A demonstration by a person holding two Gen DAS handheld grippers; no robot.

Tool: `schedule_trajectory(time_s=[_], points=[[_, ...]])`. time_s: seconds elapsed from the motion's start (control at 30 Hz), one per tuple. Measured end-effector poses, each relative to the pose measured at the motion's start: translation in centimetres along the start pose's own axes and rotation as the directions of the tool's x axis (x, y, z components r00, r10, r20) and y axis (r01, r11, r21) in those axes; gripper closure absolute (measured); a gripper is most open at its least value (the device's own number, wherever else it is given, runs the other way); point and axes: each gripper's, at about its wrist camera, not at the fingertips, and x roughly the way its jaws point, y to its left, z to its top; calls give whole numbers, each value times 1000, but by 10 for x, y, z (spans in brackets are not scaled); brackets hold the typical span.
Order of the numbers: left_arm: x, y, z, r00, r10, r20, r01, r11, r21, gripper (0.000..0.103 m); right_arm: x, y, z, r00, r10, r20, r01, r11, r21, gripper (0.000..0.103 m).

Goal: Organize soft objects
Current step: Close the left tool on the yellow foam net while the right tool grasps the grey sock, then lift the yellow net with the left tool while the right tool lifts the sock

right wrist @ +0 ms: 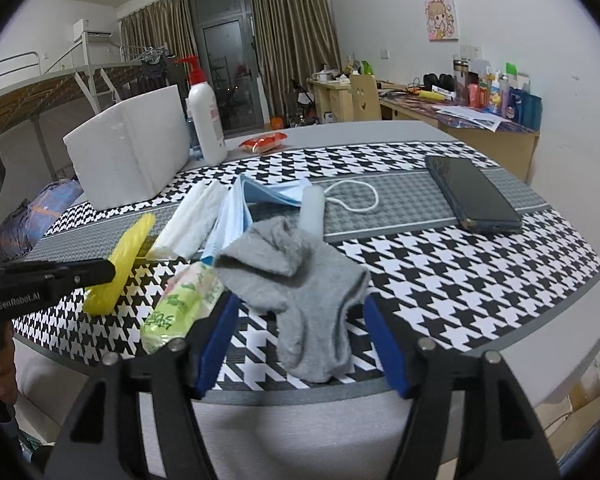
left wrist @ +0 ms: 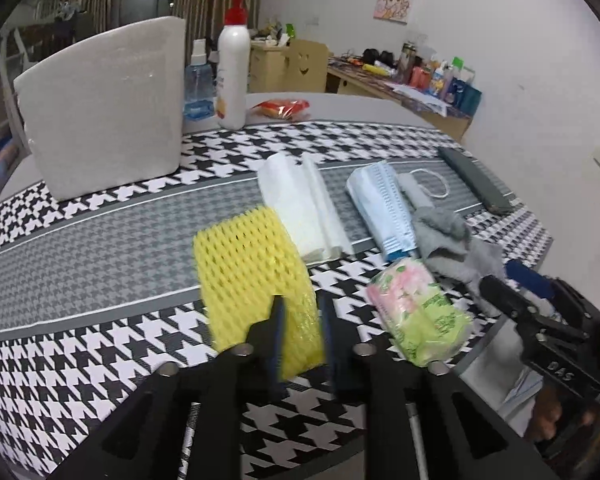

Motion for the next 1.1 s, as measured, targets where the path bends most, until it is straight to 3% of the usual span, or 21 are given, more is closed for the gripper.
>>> schedule_trajectory(time_s=[0.07,0.1,0.33,0.47,0.53,0.67,0.83,0.9,1.07,1.1], points=[[0,1,-1,1000,11,12,-11,1000,-6,44,-1,1,1,1000,5,0,-5,1000,1,33],[-2,1,-1,1000,14,25,-14,1000,-3,40,-1,1,1,1000,6,2,-6,1000,-2,33],[13,10,0,997,82,-10,-82,997,-17,40,2,0,5,1000,4,3,-4,1000,-3,33],[18,3,0,996,91,-4,-91,996,23,40,6,-1,7,1000,8,-5,-8,1000,0,33],[22,0,-2,993,115,3,-115,992,44,44,7,-1,8,1000,11,-5,-11,1000,4,33],[23,2,-3,989,145,17,-146,988,50,65,8,1,10,1000,14,-9,-14,1000,-1,33],[17,12,-4,992,119,34,-120,992,33,79,10,5,7,1000,11,-23,-11,1000,-11,33],[11,13,-4,992,117,43,-118,992,36,91,13,6,4,999,1,-37,-2,1000,-16,33],[5,16,-7,996,61,58,-62,998,19,92,23,7,1,997,-25,-69,24,999,-24,34],[3,16,-8,997,43,57,-44,999,17,92,23,6,1,997,-29,-70,28,999,-18,38]])
